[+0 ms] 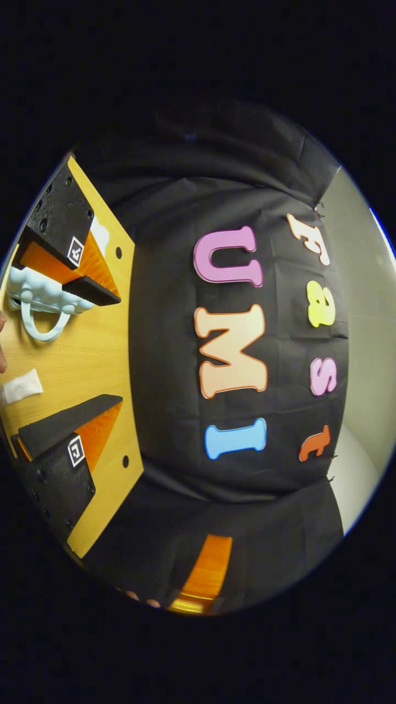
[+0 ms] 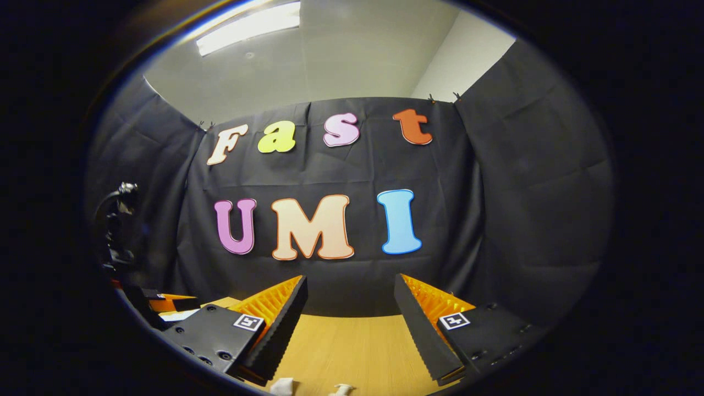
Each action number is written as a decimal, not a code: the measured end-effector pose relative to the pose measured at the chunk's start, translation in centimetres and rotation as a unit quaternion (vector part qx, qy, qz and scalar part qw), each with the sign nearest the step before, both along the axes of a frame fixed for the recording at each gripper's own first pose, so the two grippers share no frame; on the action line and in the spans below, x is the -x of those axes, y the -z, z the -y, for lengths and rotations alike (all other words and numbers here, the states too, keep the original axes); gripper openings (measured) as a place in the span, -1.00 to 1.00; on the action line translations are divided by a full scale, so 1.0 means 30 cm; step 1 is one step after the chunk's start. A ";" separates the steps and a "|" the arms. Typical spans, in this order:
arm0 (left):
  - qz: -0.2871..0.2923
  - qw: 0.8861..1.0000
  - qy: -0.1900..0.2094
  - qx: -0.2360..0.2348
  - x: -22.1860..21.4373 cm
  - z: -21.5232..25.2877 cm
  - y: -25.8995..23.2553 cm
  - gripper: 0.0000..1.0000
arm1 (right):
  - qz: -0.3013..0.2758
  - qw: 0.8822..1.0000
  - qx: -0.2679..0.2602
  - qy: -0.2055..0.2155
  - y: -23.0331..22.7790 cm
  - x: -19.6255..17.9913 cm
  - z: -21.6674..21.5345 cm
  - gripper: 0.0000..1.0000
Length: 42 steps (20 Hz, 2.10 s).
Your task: First open the suitcase, pack the skin care products into it, and then close the suitcase.
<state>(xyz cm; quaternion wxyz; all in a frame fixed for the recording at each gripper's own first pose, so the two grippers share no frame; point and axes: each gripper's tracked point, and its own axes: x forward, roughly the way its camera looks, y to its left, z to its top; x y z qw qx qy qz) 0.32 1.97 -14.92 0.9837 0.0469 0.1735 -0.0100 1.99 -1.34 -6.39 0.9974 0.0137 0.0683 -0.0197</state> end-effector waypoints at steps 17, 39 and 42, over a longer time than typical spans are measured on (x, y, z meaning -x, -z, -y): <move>-0.266 0.963 -0.023 -0.027 0.085 -0.104 0.664 0.92 | -0.071 0.996 0.055 0.026 0.123 0.046 0.052 0.99; -0.354 0.935 0.004 -0.014 0.087 -0.114 0.674 -1.00 | -0.064 0.998 0.024 0.010 0.145 0.025 -0.013 1.00; -0.343 0.939 0.009 -0.014 0.081 -0.116 0.583 -1.00 | -0.064 0.998 0.013 0.001 0.159 0.013 -0.040 1.00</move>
